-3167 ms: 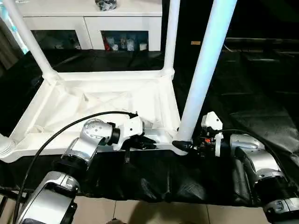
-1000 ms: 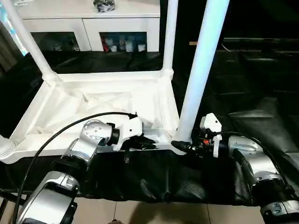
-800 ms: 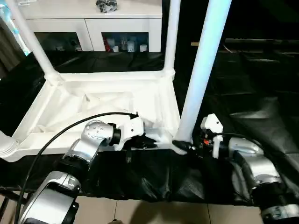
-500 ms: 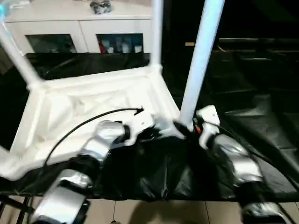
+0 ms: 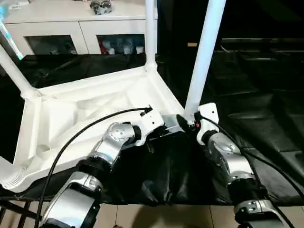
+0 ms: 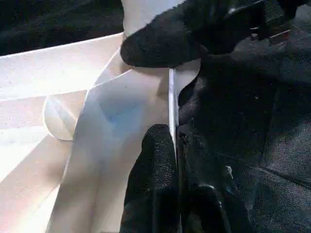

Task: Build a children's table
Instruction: Rotate leg to tighten

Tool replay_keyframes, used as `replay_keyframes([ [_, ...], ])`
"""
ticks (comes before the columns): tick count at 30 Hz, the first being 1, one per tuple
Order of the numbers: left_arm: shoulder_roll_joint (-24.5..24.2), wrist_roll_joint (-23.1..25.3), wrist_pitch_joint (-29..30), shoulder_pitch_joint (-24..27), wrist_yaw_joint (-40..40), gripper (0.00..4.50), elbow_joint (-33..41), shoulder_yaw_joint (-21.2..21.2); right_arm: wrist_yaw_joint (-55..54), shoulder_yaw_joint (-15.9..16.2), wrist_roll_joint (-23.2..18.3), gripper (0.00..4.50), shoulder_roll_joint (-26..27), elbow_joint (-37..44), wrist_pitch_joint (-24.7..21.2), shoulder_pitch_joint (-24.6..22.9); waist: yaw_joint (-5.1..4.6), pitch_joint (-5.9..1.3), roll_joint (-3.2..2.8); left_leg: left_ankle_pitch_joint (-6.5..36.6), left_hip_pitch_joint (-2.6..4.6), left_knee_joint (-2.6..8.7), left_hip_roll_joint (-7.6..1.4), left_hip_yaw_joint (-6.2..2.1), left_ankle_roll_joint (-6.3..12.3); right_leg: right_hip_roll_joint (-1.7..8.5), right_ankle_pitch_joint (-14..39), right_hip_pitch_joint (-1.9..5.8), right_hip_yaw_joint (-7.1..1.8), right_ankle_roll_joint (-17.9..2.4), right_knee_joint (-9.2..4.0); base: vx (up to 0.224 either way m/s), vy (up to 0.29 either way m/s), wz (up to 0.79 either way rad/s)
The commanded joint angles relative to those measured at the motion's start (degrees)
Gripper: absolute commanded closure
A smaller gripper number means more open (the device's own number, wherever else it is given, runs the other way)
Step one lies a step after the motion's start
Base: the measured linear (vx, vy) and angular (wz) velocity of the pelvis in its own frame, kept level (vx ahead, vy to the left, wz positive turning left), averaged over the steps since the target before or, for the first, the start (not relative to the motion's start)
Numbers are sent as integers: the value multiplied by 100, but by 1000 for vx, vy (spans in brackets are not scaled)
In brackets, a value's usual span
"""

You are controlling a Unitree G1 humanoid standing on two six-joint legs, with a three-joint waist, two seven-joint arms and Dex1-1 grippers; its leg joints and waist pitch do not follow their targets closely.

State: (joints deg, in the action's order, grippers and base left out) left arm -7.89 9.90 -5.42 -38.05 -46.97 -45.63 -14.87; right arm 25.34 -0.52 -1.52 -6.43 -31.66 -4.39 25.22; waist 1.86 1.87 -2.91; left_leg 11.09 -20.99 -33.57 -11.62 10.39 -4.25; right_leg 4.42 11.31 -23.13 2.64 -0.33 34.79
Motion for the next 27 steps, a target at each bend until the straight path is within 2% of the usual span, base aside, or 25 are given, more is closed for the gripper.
replay_keyframes([
  [1, 7, -223, -325, 79, -429, 450, 347, -124, 750, 493, -57, 72, -37, -8, 130, -65, 22, -320, 63, 899, 5, 357, -109, -39, 398, 318, 239, 347, -192, -1388, -389, 0, 0, 0],
  [5, -292, -342, -561, 192, -981, 450, 376, -127, 1720, 537, -256, 72, -560, 175, 201, -129, 36, -308, 69, 895, -4, 333, -115, -18, 580, 311, 160, 351, -186, -1478, -389, 0, 0, 0],
  [6, -328, -407, -579, 201, -1082, 450, 374, -90, 1888, 576, -256, 72, -670, 208, 227, -144, 45, -302, 57, 913, 6, 341, -126, -14, 575, 314, 236, 338, -181, -1487, -390, 0, 0, 0],
  [10, -504, -628, -600, 204, -1546, 450, 365, -2, 2623, 667, -343, 72, -1005, 344, 294, -218, 89, -295, 72, 1009, 21, 349, -147, -11, 506, 308, 488, 330, -180, -1477, -392, 0, 0, 0],
  [15, -724, -804, -616, 214, -2158, 450, 374, -8, 3541, 787, -729, 72, -1281, 587, -7, -314, 145, -307, 76, 897, 21, 333, -151, -6, 588, 308, 308, 333, -177, -1527, -362, 0, 0, 0],
  [22, -844, -854, -643, 196, -2440, 450, 318, -21, 4094, 958, -834, 142, -1453, 736, -262, -380, 182, -310, 73, 843, 24, 332, -157, -9, 543, 318, 291, 322, -171, -1553, -351, 0, 0, 0],
  [27, -887, -919, -601, 241, -2624, 450, 392, -31, 4261, 1036, -887, 172, -1508, 831, -347, -429, 188, -307, 75, 839, 22, 334, -157, -9, 531, 320, 344, 322, -170, -1538, -358, 0, 0, 0],
])
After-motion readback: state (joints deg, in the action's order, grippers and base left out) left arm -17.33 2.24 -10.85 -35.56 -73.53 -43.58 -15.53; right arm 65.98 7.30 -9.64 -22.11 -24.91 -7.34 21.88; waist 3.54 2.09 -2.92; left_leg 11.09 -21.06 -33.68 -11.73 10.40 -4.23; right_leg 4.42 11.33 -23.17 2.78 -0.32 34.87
